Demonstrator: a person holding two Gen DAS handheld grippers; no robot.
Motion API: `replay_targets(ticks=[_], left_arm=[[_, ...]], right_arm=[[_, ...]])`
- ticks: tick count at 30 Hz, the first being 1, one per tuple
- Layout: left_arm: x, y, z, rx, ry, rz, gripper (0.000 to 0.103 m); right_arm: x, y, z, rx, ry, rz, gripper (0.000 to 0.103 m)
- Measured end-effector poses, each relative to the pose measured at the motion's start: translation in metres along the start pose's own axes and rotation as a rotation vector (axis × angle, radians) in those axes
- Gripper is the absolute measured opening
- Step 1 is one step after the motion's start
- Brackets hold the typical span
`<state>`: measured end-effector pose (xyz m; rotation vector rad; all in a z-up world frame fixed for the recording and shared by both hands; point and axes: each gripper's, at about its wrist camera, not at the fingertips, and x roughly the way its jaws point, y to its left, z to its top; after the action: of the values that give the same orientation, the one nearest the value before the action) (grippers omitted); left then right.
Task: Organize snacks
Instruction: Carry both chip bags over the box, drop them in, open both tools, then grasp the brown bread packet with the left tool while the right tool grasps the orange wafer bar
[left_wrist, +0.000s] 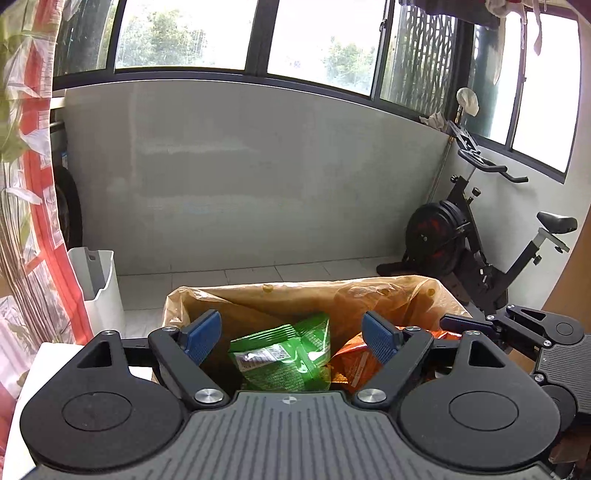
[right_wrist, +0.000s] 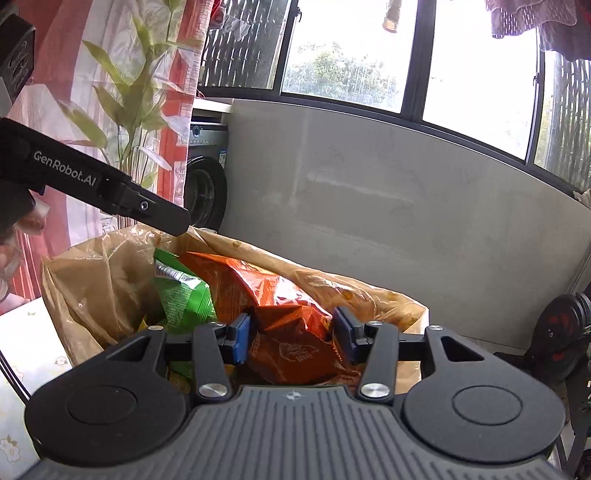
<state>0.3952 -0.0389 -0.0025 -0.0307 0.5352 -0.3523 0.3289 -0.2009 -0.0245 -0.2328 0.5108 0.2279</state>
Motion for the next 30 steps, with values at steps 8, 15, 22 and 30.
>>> replay_targets(ticks=[8,15,22,30], left_arm=[[-0.021,0.009,-0.008,-0.032,-0.002,0.018,0.085],[-0.058,0.008,-0.025,-0.023,-0.043,0.032,0.085],[-0.09,-0.011,-0.066,0.004,-0.065,0.052,0.085],[-0.089,-0.046,-0.125,-0.017,-0.026,-0.026,0.084]], right_arm=[[-0.017,0.005,0.0,0.006,-0.018,0.002,0.065],[-0.061,-0.001,-0.005,0.062,-0.064,-0.009,0.065],[-0.11,-0.004,-0.034,0.119,-0.107,0.017,0.065],[-0.13,-0.006,-0.094,0.163,-0.017,-0.002,0.065]])
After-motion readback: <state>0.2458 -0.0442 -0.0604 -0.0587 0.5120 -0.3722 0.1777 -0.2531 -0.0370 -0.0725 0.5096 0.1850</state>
